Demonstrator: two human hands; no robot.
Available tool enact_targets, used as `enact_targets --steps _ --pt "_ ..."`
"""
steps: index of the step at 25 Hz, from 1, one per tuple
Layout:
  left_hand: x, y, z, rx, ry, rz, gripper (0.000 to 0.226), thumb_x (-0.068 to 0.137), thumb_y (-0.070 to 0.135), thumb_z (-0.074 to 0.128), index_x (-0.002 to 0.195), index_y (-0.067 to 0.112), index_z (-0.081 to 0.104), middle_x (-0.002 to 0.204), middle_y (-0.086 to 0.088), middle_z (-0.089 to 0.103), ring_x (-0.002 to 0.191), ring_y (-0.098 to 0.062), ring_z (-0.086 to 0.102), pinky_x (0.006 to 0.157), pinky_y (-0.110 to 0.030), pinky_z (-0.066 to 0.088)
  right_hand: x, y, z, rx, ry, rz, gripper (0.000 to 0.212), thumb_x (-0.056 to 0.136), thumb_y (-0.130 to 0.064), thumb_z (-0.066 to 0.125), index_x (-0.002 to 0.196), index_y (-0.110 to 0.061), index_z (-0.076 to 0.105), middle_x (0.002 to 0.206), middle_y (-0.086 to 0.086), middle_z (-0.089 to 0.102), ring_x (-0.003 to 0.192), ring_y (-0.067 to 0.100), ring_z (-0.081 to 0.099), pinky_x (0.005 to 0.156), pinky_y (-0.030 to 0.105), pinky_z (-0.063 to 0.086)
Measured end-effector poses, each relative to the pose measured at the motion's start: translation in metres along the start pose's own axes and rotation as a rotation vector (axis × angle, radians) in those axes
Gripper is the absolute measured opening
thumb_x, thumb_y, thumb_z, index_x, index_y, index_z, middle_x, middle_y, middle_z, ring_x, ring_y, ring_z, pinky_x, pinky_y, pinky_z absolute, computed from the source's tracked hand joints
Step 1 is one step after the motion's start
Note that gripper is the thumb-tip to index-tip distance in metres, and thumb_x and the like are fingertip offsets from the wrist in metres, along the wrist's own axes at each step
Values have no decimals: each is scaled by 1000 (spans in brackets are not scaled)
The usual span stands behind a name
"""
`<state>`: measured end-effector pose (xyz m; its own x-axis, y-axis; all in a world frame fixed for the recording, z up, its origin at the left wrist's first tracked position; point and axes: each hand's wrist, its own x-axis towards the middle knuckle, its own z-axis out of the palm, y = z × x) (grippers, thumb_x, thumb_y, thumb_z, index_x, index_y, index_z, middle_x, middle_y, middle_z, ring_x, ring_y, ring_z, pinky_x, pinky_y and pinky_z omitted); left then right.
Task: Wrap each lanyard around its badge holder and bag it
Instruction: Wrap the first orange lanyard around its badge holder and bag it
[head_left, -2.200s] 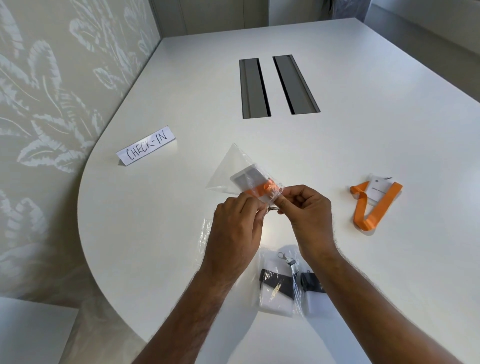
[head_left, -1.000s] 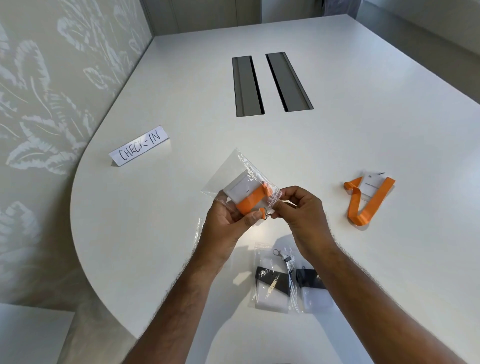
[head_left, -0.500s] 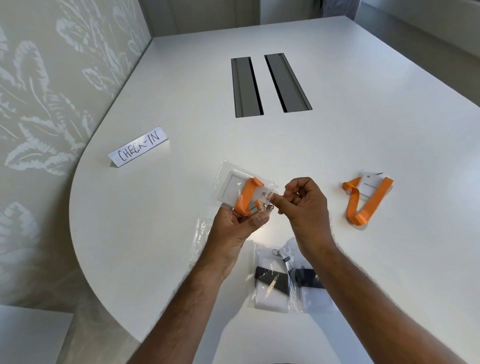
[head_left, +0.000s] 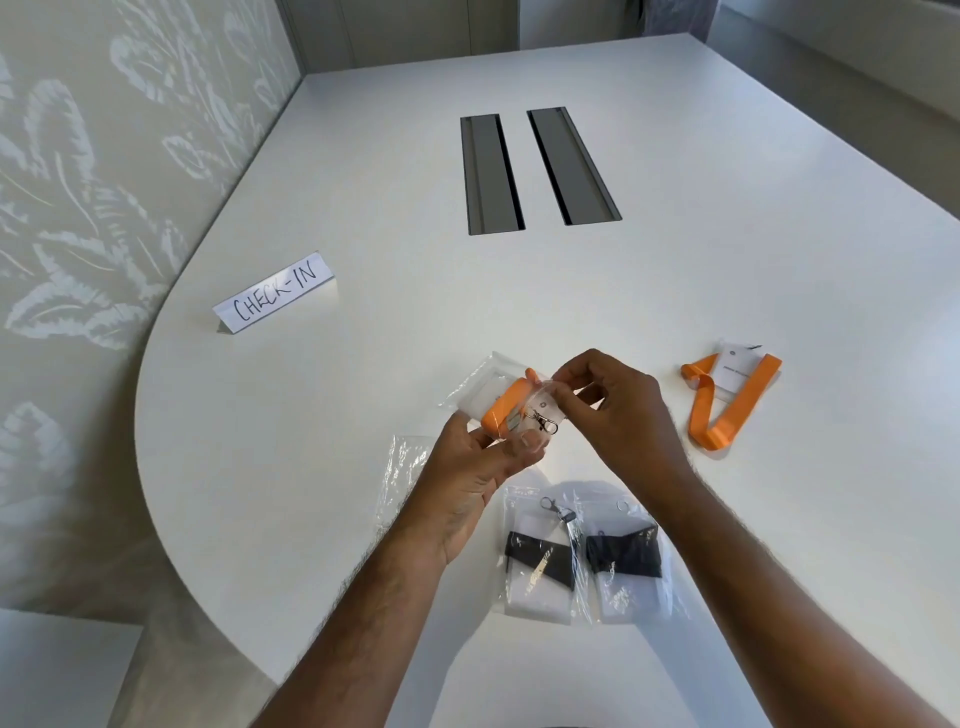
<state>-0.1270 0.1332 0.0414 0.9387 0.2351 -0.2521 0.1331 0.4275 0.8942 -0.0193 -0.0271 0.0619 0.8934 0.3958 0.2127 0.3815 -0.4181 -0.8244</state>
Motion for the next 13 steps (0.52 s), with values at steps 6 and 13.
enact_targets --steps 6,13 --pt "-3 -8 6 172 237 -52 89 73 41 92 137 32 31 98 0 82 92 -25 81 93 -39 61 -4 -3 -12 -299 -67 -58 17 97 -40 74 93 -31 60 80 -18 69 72 3 69 63 30 58" --pt "-3 0 20 652 320 155 6 93 14 63 95 19 62 77 5 81 71 -12 78 70 -40 66 0 3 -35 -344 -181 -87 22 100 -36 71 84 -27 57 78 -7 73 66 9 66 52 24 45"
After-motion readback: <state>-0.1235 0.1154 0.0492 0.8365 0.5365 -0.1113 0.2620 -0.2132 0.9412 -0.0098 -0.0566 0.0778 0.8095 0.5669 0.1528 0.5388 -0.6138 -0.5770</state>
